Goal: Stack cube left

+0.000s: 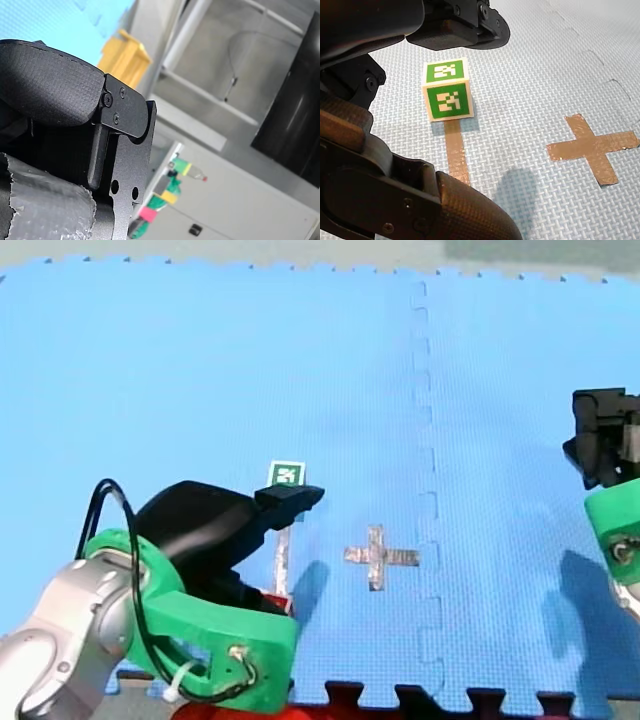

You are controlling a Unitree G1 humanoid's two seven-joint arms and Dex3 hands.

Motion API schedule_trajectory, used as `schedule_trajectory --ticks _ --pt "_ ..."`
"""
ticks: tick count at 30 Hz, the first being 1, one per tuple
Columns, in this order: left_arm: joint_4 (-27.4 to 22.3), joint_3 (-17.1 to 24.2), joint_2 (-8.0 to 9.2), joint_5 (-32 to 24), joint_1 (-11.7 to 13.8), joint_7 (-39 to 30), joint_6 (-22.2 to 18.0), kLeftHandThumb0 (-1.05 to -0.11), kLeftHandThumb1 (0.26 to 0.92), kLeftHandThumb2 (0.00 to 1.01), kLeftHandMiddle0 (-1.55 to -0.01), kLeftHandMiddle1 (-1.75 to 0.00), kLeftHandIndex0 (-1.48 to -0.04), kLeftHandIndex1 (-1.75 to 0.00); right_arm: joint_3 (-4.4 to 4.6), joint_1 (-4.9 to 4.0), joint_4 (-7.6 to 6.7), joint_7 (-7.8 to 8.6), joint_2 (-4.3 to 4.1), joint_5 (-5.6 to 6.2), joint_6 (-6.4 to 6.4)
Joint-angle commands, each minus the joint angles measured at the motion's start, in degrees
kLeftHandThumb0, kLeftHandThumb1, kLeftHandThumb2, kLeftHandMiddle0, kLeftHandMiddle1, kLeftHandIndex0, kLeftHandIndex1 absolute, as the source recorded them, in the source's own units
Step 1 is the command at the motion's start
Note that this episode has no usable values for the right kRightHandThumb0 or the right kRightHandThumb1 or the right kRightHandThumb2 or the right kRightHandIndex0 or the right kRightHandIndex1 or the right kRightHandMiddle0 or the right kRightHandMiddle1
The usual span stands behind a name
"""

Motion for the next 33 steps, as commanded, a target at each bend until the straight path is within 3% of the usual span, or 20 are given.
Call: schedule_trajectory --ticks 1,5,15,21,26,33 --pt "-0.3 -0.1 0.82 -0.4 0.2 -1.2 0.0 -1.048 0.878 0.0 -0.76 -1.75 -0.26 -0.03 -0.08 0.33 -0.37 -0.18 -0.39 -0.05 0.12" --pt "0.3 -0.3 1.16 -0.8 -0.2 -2.4 -0.5 -1.048 0.879 0.0 -0.77 -1.75 -0.34 -0.06 -0.12 0.38 -0.63 -0.2 -0.45 -0.04 0.19" --pt "1.5 -1.2 1.08 -0.5 -1.2 -3.5 -0.5 -1.048 0.878 0.0 -0.8 -1.75 -0.36 -0.05 -0.29 0.46 -1.39 -0.19 -0.66 0.0 0.42" --pt "0.6 -1.4 1.53 -1.4 -1.2 -6.6 0.1 -1.048 0.874 0.0 -0.8 -1.75 -0.36 -0.04 -0.27 0.23 -0.92 -0.64 -0.9 -0.21 0.43" --pt "1.4 -1.6 2.84 -1.5 -1.5 -6.5 -2.4 -1.048 0.873 0.0 -0.82 -1.75 -0.36 -0.03 -0.17 0.11 -0.72 -0.97 -0.99 -0.38 0.41" --pt "3.0 -2.4 2.65 -0.6 -2.9 -6.9 -2.4 -1.048 0.882 0.0 -0.86 -1.75 -0.44 -0.06 -0.2 0.02 -0.72 -1.08 -1.08 -0.4 0.35"
